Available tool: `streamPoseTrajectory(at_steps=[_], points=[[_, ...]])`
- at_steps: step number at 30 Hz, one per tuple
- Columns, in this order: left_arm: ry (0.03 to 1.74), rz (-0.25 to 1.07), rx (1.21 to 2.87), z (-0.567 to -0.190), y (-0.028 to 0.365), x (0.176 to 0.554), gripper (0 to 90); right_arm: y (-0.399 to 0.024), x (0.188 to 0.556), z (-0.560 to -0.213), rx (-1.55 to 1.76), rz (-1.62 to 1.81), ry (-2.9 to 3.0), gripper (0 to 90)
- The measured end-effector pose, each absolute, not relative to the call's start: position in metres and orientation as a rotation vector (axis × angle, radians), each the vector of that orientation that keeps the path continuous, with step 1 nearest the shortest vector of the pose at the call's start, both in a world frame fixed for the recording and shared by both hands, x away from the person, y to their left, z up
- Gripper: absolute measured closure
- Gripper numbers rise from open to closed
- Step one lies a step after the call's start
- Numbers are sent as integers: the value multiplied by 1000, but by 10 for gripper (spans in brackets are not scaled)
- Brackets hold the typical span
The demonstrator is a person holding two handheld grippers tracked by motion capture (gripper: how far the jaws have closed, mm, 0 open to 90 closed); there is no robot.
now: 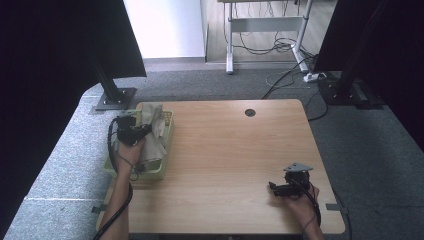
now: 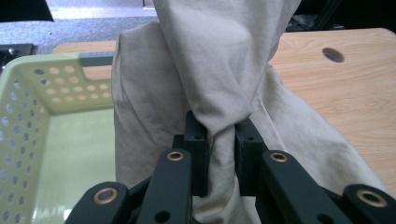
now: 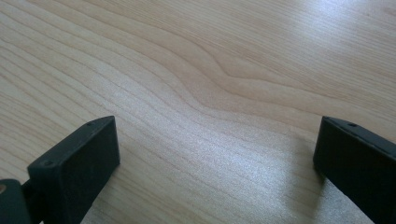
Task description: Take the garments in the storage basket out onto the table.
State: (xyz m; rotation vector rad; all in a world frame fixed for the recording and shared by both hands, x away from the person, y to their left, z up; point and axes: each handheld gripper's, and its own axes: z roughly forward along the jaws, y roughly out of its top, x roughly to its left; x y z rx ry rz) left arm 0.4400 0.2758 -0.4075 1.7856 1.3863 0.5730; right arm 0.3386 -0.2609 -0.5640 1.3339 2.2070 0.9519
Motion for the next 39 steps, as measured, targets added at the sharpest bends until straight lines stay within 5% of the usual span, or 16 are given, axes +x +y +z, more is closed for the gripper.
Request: streamPoseTrajectory(at_steps=[23, 39], points=[[1221, 566, 1856, -388, 192, 428, 790, -261, 339, -564, 1331, 953, 2208, 0], [1118, 493, 1929, -410, 120, 428, 791, -261, 339, -564, 1330, 955, 2210, 0]])
